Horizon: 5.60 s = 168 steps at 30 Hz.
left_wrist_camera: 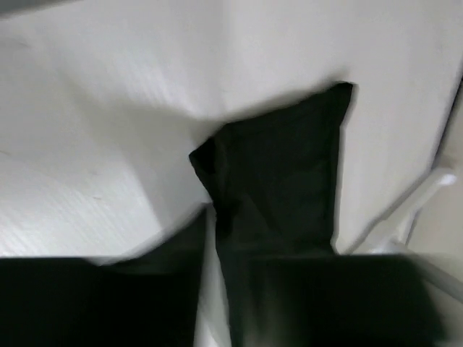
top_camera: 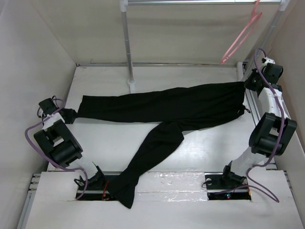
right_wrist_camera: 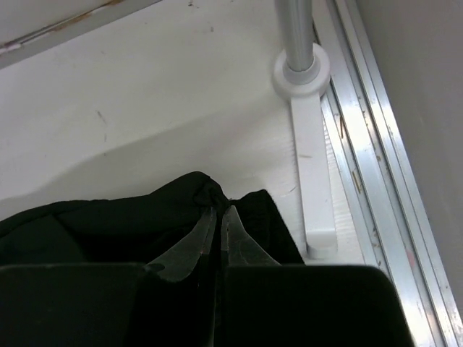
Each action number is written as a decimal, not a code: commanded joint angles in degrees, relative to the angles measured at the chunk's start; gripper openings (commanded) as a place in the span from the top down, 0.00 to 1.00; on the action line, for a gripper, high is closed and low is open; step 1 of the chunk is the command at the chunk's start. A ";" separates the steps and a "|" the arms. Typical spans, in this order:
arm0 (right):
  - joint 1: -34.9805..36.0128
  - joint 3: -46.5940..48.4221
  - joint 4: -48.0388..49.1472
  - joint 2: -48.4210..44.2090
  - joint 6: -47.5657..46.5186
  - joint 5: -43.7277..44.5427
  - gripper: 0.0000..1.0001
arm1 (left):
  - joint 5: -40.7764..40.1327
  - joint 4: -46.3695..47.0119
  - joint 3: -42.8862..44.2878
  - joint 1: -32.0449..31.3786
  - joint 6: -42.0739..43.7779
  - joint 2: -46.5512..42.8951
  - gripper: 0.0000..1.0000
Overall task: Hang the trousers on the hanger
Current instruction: Flatten out the trousers at the center of the board.
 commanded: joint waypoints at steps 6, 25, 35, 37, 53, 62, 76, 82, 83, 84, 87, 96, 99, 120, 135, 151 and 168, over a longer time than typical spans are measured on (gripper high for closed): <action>-0.72 8.11 -1.21 6.25 -0.33 3.23 0.41 | -5.45 -4.59 3.39 0.25 1.87 -4.30 0.19; 20.63 -26.23 -5.33 -32.05 -4.20 -1.07 1.00 | -11.42 -9.94 23.86 -26.65 5.73 19.83 0.20; 30.81 -39.96 -15.71 -44.64 -5.70 -11.86 0.40 | -13.09 -13.35 38.35 -23.57 5.20 31.97 0.20; 39.03 -38.65 -17.03 -42.46 -6.75 -13.64 0.34 | -13.44 -13.90 41.26 -23.57 5.47 32.24 0.20; 83.55 -21.42 -1.41 -11.87 -13.24 -7.14 0.05 | -6.06 -5.64 12.98 -30.16 3.97 -18.79 0.15; 89.97 -9.56 0.72 12.20 -19.49 -8.47 0.05 | -6.32 -11.34 12.00 -30.16 5.73 -36.66 0.15; 81.29 -1.30 -2.35 2.93 -18.88 -3.71 1.00 | -5.71 -14.69 15.68 -30.16 9.16 -34.56 0.16; 70.05 7.66 -6.83 -6.03 -18.88 -6.35 1.00 | -2.55 -17.14 22.89 -30.16 9.95 -28.41 0.16; 68.98 8.38 -7.10 -7.01 -18.88 -6.44 1.00 | -2.54 -17.41 24.03 -30.16 10.30 -27.88 0.16; 68.10 8.99 -7.37 -7.89 -18.19 -6.44 1.00 | -2.72 -18.37 24.48 -30.16 10.56 -27.79 0.16; 70.00 6.82 -9.55 -11.66 -16.95 -4.17 1.00 | -5.78 -20.57 24.66 -30.16 11.61 -28.75 0.16; 79.08 -20.77 -5.45 -15.45 -7.90 -1.50 1.00 | -12.03 -29.62 21.94 -30.16 18.29 -29.45 0.17; 79.69 -25.44 -6.39 -16.33 -6.58 0.92 0.89 | -12.21 -31.03 16.41 -30.16 19.44 -31.03 0.19; 47.90 -25.89 -16.86 -38.30 -12.37 -2.39 0.76 | -34.97 -32.60 16.48 -82.72 10.48 -10.49 0.23; 32.94 -32.75 -20.73 -47.10 -18.18 -10.83 0.65 | -39.11 -29.81 18.94 -85.88 5.82 5.34 0.35; 32.24 -33.37 -22.31 -49.47 -18.53 -13.65 0.65 | -43.23 -32.35 17.47 -87.21 3.10 9.31 1.00; 33.99 -36.70 -20.56 -49.91 -14.66 -15.14 0.64 | -43.15 -43.33 -1.97 -64.37 -12.36 -38.02 1.00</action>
